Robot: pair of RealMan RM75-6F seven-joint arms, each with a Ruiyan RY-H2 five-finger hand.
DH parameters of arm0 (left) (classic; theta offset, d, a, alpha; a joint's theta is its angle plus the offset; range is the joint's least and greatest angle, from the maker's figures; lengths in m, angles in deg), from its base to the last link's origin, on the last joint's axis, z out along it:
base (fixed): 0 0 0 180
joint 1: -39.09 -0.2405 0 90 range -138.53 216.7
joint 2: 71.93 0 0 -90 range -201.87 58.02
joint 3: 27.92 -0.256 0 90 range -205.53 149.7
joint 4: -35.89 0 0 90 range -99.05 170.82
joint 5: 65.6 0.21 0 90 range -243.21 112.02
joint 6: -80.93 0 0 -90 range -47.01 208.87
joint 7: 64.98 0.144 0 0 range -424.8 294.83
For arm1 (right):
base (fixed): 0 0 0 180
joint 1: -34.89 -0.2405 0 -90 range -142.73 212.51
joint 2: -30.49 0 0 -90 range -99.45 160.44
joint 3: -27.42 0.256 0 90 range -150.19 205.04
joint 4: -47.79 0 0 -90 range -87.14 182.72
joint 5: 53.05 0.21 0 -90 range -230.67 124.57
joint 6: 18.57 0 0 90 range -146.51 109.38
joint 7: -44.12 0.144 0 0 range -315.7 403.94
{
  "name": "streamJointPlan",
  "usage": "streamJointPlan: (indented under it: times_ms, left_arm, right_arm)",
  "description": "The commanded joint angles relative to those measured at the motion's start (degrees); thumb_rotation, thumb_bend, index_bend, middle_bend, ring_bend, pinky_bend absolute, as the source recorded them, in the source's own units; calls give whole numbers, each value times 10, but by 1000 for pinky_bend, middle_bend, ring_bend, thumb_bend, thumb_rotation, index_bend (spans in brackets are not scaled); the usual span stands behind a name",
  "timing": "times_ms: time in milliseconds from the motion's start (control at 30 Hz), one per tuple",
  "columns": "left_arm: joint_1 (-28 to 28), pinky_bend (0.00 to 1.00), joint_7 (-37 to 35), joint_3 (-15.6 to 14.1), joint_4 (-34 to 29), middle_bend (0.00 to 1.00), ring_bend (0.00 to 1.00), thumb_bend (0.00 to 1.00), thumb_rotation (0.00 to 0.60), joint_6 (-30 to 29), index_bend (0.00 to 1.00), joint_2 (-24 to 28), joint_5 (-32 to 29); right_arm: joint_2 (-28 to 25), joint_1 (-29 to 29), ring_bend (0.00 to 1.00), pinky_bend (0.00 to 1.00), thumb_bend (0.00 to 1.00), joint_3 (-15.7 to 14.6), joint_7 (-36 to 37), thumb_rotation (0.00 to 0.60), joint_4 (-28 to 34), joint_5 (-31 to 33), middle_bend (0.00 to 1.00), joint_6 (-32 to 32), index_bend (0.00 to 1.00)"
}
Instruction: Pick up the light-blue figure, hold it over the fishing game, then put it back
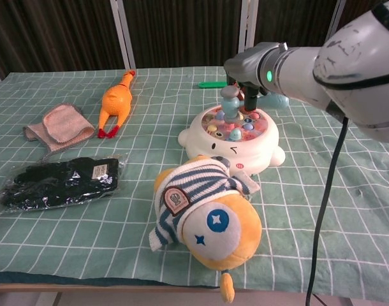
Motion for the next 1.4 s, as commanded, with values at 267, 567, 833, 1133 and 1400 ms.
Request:
streamJointPlan:
  times_ms: [267,567,833,1133,1400]
  left_arm:
    - [0,0,-8,5,4,0,0,392,600,7,0,3,-15]
    - [1,0,-16,10,6,0,0,393,600,12,0,6,-25]
    - [2,0,-20,11,8,0,0,393,600,14,0,6,-27]
    - [-1,0,-18,9,8,0,0,393,600,8,0,6,-21]
    - [-4,0,-4,6,2,0,0,392,600,2,0,4,-13]
  right_arm:
    - [-1,-14,695,704,622,36,0,600,-26,10,655,-2,996]
    - [54,-36,695,704,622,34,-31,600,-107,42,655,-36,996]
    - [84,-45,694,704,621,39,-59,600,-155,74,655,-47,995]
    - [48,-27,694,704,621,55,-45,600,-105,58,655,-23,994]
    - [-79,50,694,704,622,36,38,600,54,-27,655,-12,994]
